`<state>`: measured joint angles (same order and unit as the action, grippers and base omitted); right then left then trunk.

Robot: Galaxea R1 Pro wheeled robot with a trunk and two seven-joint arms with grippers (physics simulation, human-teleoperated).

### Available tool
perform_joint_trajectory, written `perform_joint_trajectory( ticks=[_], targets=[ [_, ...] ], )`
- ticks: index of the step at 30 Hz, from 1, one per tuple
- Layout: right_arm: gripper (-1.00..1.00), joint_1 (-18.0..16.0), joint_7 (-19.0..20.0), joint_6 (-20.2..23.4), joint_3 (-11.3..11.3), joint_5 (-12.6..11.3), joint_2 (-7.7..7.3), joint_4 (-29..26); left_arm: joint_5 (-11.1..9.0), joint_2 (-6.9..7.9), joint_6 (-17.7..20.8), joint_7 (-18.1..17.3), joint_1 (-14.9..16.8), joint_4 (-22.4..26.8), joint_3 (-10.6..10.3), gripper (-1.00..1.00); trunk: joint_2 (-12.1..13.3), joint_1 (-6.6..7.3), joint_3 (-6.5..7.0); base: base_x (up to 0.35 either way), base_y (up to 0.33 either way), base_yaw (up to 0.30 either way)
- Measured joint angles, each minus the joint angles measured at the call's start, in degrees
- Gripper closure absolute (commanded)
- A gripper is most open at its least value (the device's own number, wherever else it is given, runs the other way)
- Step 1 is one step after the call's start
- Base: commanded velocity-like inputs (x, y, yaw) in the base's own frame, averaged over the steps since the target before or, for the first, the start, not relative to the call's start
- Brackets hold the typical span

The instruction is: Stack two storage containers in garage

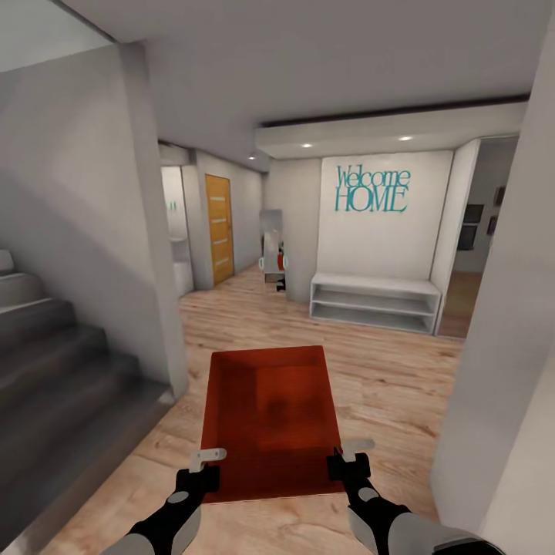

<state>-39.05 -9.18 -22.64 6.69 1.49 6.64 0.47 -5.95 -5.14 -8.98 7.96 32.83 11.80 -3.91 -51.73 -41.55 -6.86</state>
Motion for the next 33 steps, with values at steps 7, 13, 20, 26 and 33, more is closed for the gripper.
perform_joint_trajectory(
  ticks=[7, 13, 20, 26, 33],
  targets=[
    [1.0, 0.0, 0.0, 0.0, 0.0, 0.0, 0.0, 0.0, 0.01, 0.0, 0.0, 0.0, 0.0, 0.0, 0.01, 1.0, 0.0, 0.0, 0.0, 0.322, 0.0, 0.0],
    [1.0, 0.0, 0.01, 0.0, -0.01, 0.0, 0.0, 0.0, 0.04, 0.0, 0.0, 0.0, 0.0, 0.0, 0.02, 1.0, 0.0, 0.0, 0.0, 0.322, 0.0, 0.0],
    [1.0, 0.0, 0.0, 0.0, 0.0, 0.0, 0.0, 0.0, 0.01, 0.0, 0.0, 0.0, 0.0, 0.0, 0.01, 1.0, 0.0, 0.0, 0.0, 0.322, 0.0, 0.0],
    [1.0, 0.0, 0.0, 0.0, 0.0, 0.0, 0.0, 0.0, -0.01, 0.0, 0.0, 0.0, 0.0, 0.0, 0.0, 1.0, 0.0, 0.0, 0.0, 0.322, 0.0, 0.0],
    [1.0, 0.0, -0.01, 0.0, 0.01, 0.0, 0.0, 0.0, -0.01, 0.0, 0.0, 0.0, 0.0, 0.0, 0.0, 1.0, 0.0, 0.0, 0.0, 0.322, 0.0, 0.0]
  ],
)
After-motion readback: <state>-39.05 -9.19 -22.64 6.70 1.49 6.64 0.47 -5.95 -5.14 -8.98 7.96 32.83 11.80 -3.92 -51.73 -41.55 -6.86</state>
